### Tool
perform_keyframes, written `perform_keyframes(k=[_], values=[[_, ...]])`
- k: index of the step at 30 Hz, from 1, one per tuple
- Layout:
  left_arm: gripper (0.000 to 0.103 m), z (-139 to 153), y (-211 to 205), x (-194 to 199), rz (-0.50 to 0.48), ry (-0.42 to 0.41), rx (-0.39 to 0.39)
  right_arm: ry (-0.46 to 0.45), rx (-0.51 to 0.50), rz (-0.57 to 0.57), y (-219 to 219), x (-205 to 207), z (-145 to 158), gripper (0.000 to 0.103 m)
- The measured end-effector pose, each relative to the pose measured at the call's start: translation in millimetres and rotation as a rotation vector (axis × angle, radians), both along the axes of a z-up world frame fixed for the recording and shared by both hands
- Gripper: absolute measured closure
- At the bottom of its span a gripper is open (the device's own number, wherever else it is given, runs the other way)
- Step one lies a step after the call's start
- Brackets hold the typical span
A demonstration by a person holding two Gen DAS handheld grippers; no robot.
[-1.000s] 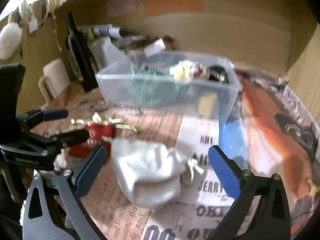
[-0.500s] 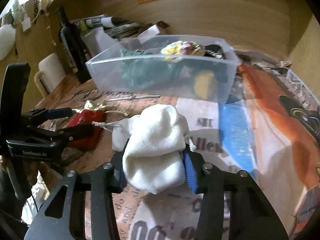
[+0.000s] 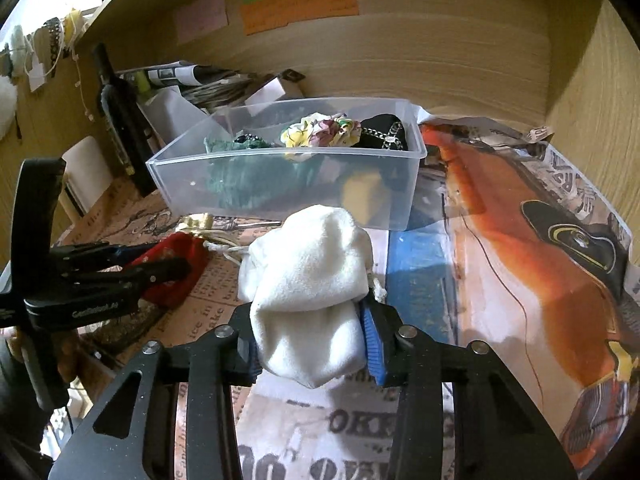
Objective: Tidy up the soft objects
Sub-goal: 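Drop the red pouch in with left tool while right drops white bag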
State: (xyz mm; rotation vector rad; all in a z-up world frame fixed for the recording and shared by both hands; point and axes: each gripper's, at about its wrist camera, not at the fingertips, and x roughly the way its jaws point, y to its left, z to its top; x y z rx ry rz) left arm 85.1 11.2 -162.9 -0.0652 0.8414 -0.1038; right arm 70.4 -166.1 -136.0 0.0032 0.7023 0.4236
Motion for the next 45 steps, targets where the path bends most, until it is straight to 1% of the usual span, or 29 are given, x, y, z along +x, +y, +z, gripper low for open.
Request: perform_keyframes(k=[2, 4, 8, 14, 18, 25, 30, 37, 41, 45], values=[[0.075, 1, 2, 0, -0.002, -0.002, -0.015, -0.002, 0.002, 0.004, 1, 0, 1, 0.066], [0.079, 3, 2, -1, -0.005, -0.003, -0.021, -0.008, 0.003, 0.006, 2, 0, 3, 0.066], [0.084, 11, 4, -8, -0.004, -0.024, -0.027, -0.029, 0.012, 0.008, 2, -1, 11, 0.066], [0.085, 36, 11, -19, 0.013, -0.09, -0.033, -0.085, 0.03, 0.007, 0, -1, 30, 0.066], [0.085, 61, 14, -26, 0.016, -0.161, -0.038, -0.129, 0.045, 0.004, 0, 0, 46, 0.066], [0.085, 98, 14, -23, 0.026, -0.271, -0.024, -0.219, 0.067, 0.017, 5, 4, 77, 0.066], [0.085, 115, 15, -12, 0.037, -0.321, -0.015, -0.298, 0.065, 0.048, 12, 10, 95, 0.066], [0.085, 126, 18, 14, 0.051, -0.338, -0.007, -0.34, 0.055, 0.076, 30, 30, 107, 0.066], [0.084, 125, 18, 33, 0.055, -0.321, 0.001, -0.32, 0.05, 0.081, 38, 48, 105, 0.066], [0.085, 119, 16, 53, 0.059, -0.296, 0.01, -0.28, 0.035, 0.074, 46, 70, 95, 0.066]])
